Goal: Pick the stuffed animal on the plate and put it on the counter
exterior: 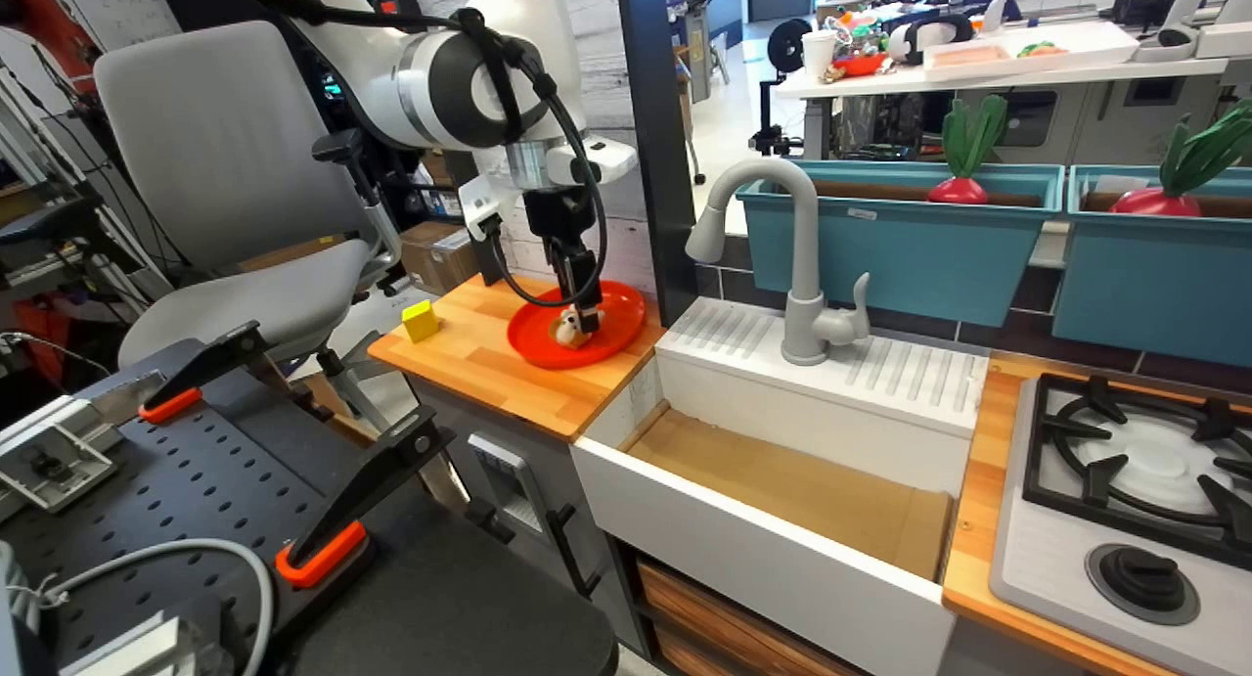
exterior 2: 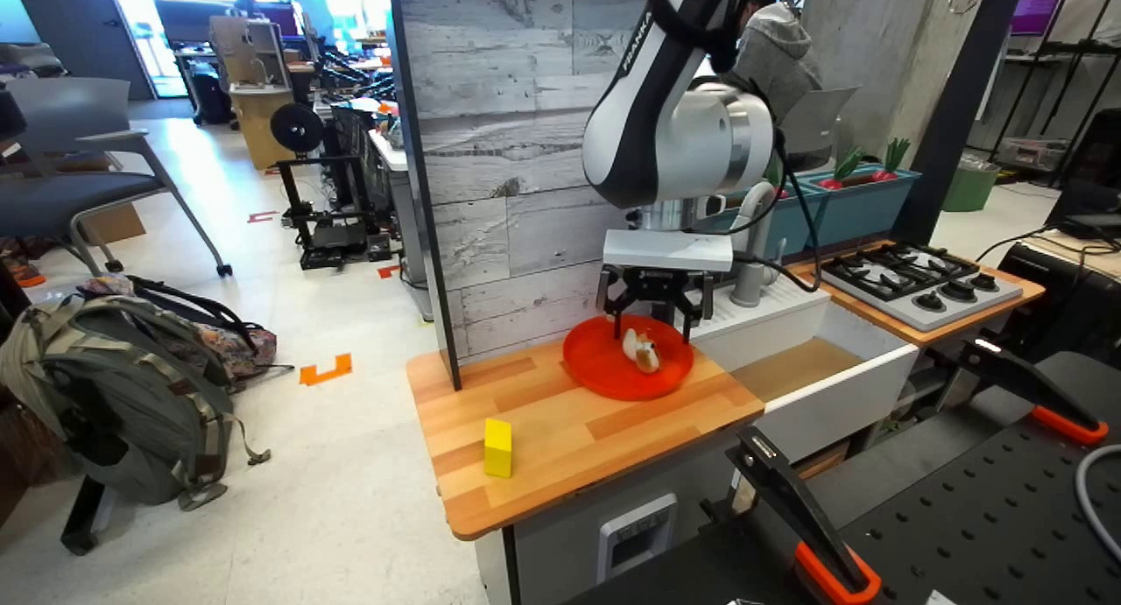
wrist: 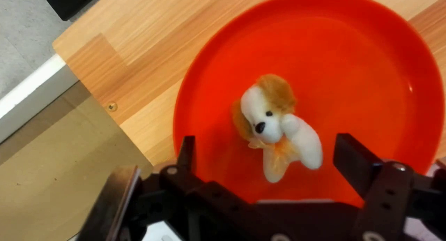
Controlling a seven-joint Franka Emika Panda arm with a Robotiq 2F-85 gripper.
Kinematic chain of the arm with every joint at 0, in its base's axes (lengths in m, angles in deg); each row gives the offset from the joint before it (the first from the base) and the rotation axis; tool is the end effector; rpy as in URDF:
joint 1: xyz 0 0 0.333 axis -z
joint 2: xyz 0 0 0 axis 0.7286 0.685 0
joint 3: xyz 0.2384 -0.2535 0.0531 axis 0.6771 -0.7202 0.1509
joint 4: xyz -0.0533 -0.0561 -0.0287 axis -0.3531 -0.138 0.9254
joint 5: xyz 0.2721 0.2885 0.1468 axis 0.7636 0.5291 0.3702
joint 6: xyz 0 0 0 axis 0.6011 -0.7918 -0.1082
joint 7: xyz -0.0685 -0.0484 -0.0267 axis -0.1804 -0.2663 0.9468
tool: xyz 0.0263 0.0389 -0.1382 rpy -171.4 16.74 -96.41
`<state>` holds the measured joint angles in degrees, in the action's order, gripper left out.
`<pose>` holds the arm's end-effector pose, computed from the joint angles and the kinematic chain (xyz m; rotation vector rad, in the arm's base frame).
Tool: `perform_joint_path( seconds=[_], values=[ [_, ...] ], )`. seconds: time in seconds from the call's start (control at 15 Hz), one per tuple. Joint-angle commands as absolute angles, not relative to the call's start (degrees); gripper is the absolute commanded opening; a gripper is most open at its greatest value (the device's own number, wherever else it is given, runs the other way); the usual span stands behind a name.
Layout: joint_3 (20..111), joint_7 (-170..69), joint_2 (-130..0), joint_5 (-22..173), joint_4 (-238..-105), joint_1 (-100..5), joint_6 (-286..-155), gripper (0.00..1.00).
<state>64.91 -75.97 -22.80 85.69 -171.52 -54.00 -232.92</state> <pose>0.6934 0.0359 -0.0270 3.0033 -0.8466 -0.0977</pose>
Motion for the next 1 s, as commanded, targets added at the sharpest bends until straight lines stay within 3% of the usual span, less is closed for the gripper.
perform_joint_path(
  seconds=[0.0, 0.13, 0.67, 0.8, 0.87, 0.93],
  values=[
    [64.1, -77.1, -18.7, 86.3, -165.2, -55.3, -229.7, 0.75],
    [64.3, -76.8, -17.9, 86.3, -163.7, -55.3, -228.6, 0.66],
    [64.8, -76.4, -21.9, 85.6, -166.3, -56.2, -220.9, 0.05],
    [64.9, -76.1, -23.8, 85.2, -168.1, -57.0, -220.3, 0.00],
    [65.0, -75.9, -25.1, 84.9, -169.1, -57.5, -219.7, 0.04],
    [65.1, -75.6, -26.5, 84.7, -170.4, -58.1, -220.1, 0.02]
  ],
)
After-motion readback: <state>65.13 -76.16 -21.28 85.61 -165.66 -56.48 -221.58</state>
